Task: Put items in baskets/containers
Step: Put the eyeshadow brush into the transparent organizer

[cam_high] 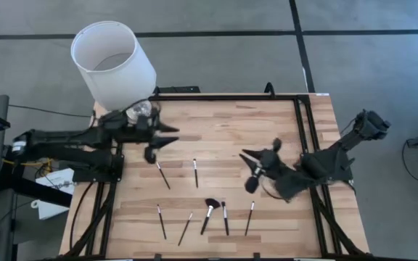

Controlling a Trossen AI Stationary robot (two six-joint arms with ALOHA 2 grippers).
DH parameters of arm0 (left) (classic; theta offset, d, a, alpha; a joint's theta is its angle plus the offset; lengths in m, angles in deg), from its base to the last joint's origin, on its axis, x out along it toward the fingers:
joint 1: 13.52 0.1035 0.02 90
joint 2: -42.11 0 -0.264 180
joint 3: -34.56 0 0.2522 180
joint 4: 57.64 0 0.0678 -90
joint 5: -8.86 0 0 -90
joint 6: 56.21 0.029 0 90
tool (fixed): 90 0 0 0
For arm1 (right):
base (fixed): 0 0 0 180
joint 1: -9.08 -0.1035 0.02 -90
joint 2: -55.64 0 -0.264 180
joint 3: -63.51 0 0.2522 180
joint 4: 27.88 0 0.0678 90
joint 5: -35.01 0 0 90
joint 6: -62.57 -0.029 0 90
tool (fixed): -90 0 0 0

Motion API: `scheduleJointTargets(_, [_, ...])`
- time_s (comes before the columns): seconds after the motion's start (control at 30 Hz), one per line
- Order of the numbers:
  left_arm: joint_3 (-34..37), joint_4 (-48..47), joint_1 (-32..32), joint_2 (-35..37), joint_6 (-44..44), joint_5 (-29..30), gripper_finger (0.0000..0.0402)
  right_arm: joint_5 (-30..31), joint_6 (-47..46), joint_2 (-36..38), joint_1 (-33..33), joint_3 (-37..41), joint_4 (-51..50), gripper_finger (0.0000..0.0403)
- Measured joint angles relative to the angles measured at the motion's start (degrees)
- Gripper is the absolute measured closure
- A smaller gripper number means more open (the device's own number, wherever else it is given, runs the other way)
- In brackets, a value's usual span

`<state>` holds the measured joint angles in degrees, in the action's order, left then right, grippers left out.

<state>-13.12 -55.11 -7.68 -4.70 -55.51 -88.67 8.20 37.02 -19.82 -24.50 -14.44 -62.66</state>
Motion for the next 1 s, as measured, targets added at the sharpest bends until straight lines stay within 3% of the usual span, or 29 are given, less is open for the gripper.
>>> scheduleJointTargets(0.13, [10.0,0.1,-1.0,6.5,-5.0,0.1,0.0306,-12.7,-3.0,-3.0,4.1,0.0,-0.6,0.0372])
scheduleJointTargets(0.23, [14.0,0.4,-1.1,4.9,-8.5,0.5,0.0324,-22.1,-3.0,-5.3,6.2,0.0,0.9,0.0384])
scheduleJointTargets(0.3, [14.9,0.4,-1.1,1.9,-9.1,0.7,0.0330,-25.1,-3.0,-6.6,7.2,0.0,0.9,0.0385])
scheduleJointTargets(0.47, [11.7,0.7,-1.1,-5.9,-9.1,0.6,0.0322,-33.2,-3.5,-10.3,9.3,0.0,0.2,0.0359])
scheduleJointTargets(0.67, [5.4,0.8,-1.1,-11.3,-5.4,0.2,0.0275,-41.0,-10.0,-14.5,10.1,0.0,-1.1,0.0312])
scheduleJointTargets(0.83, [3.8,-0.2,-1.4,-10.8,-5.4,0.2,0.0236,-50.4,-23.6,-15.0,9.7,0.0,-5.1,0.0283])
scheduleJointTargets(1.0, [3.1,0.3,-5.6,-10.7,-3.9,0.2,0.0228,-51.3,-36.5,-15.1,6.4,0.0,-7.7,0.0277])
